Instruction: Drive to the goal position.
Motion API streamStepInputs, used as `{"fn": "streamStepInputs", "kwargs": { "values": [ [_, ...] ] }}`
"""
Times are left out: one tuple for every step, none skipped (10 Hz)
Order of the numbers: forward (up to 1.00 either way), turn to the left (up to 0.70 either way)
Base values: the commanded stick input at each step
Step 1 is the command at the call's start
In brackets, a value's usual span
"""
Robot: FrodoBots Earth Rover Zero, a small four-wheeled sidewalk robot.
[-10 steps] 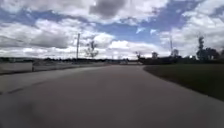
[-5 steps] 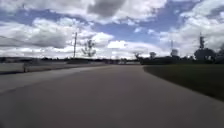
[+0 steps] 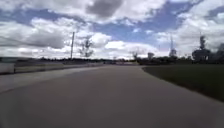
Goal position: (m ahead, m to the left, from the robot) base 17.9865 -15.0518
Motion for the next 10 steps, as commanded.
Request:
{"fn": "streamStepInputs", "kwargs": {
  "values": [
    [1.00,-0.10],
    [1.00,-0.09],
    [1.00,-0.07],
    [1.00,-0.05],
    [1.00,-0.06],
    [1.00,-0.06],
    [1.00,-0.06],
    [1.00,-0.06],
    [1.00,-0.06],
    [1.00,-0.06]
  ]
}}
